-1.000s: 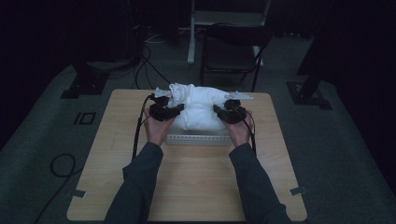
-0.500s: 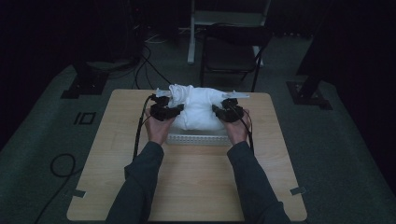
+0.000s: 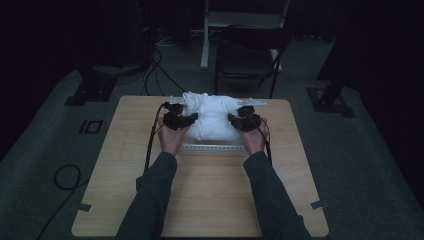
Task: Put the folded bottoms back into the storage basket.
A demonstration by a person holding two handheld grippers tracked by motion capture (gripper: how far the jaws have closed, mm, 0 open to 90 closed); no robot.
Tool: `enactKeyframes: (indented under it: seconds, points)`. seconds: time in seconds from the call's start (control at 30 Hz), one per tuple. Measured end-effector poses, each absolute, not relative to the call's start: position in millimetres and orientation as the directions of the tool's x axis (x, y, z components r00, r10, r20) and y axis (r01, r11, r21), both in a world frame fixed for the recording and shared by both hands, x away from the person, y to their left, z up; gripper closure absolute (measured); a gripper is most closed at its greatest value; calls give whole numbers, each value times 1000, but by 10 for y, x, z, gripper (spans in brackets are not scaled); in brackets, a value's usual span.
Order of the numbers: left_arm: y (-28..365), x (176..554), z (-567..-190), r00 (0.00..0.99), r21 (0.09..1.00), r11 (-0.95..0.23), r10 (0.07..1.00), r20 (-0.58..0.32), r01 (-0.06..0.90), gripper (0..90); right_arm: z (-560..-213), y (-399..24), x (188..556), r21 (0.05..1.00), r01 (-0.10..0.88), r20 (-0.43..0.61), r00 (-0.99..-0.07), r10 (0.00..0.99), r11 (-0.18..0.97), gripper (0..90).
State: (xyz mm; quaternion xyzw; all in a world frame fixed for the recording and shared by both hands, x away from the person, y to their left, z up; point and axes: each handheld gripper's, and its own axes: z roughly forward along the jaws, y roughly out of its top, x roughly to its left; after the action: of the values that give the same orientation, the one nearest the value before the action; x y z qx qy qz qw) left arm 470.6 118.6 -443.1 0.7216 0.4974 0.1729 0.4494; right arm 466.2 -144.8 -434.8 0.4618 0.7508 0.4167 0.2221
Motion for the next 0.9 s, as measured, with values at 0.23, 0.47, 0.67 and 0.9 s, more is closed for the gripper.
enactKeyframes:
  seconds: [0.23,0.47,0.67,0.9]
  points:
    - [1173,4717,-4443,439,817,-102,877,-196,568,550,-4368,-1455,4669,829,516,60,-468,882,217,709]
    - [1158,4735,-4472,432,812,-100,880,-198,575,550,-4397,-1451,4682,824,523,62,-462,885,216,710]
    - [1146,4760,-4509,425,806,-101,884,-197,583,550,-4428,-1448,4703,819,531,61,-459,886,218,709]
    - [1124,4773,-4538,422,800,-104,885,-196,591,550,-4456,-1455,4713,812,541,64,-454,889,218,709]
